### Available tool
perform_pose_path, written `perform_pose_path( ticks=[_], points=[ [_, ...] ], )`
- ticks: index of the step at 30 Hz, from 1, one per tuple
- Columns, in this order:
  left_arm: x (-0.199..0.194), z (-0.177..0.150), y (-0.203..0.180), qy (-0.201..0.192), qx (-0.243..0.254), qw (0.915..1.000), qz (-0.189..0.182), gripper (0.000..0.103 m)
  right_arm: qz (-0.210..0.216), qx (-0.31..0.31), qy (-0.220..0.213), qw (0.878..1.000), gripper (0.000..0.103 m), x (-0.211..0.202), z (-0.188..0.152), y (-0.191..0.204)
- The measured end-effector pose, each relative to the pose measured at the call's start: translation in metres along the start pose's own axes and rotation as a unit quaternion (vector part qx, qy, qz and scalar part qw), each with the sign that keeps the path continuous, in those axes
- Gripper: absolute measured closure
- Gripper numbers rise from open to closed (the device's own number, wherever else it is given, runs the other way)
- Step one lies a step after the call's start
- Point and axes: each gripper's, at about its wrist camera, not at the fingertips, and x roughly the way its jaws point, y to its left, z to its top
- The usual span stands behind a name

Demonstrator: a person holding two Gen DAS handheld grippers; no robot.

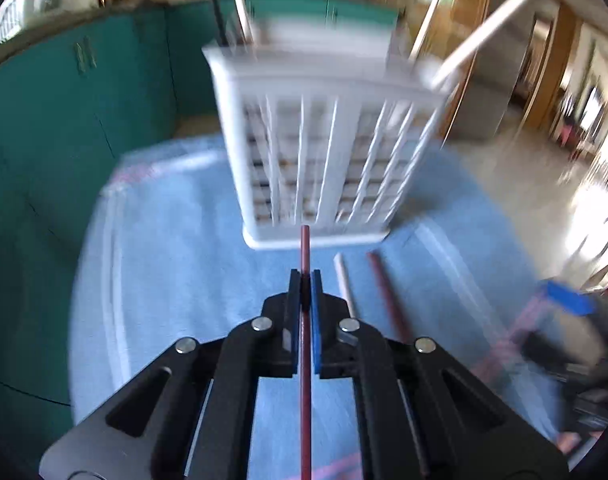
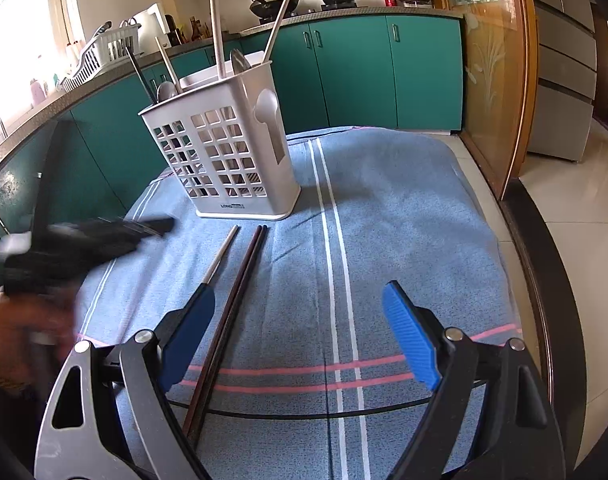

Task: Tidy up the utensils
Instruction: 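Lower the left tool to the cloth and grasp a red-brown chopstick, then grasp a dark chopstick with the right tool while the left tool holds the red-brown chopstick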

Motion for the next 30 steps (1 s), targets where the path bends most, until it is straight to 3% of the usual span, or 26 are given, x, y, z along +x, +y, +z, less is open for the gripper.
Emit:
perform_pose_path(
  ticks=[5, 9, 11, 14, 20, 25, 30],
  points=[
    [-0.091, 0.001, 0.009, -0.099, -0.024, 0.9947, -0.018, 0.099, 0.009, -0.003, 0.016, 1.0, 0.019, 0.01, 0.001, 0.006],
    [-0.124, 0.005, 0.016, -0.144, -0.03, 0.9891, -0.009, 0.099, -0.01, -0.016, 0.022, 1.0, 0.019, 0.028, 0.015, 0.013],
    [-0.131, 0.009, 0.022, -0.155, -0.041, 0.9867, -0.026, 0.099, -0.01, -0.01, 0.032, 0.999, 0.022, 0.041, 0.026, 0.015],
    [-0.136, 0.01, 0.019, -0.166, -0.038, 0.9848, -0.033, 0.099, 0.0, -0.002, 0.074, 0.997, 0.037, 0.075, 0.041, 0.021],
    [-0.157, 0.007, 0.03, -0.178, -0.042, 0.9822, -0.041, 0.099, -0.043, -0.019, 0.138, 0.989, 0.054, 0.119, 0.051, 0.032],
    [-0.165, 0.004, 0.038, -0.181, -0.05, 0.9812, -0.043, 0.099, -0.065, -0.02, 0.144, 0.987, 0.062, 0.125, 0.051, 0.035],
    [-0.172, 0.002, 0.04, -0.185, -0.054, 0.9801, -0.047, 0.099, -0.078, -0.028, 0.156, 0.984, 0.063, 0.129, 0.054, 0.039]
  ],
)
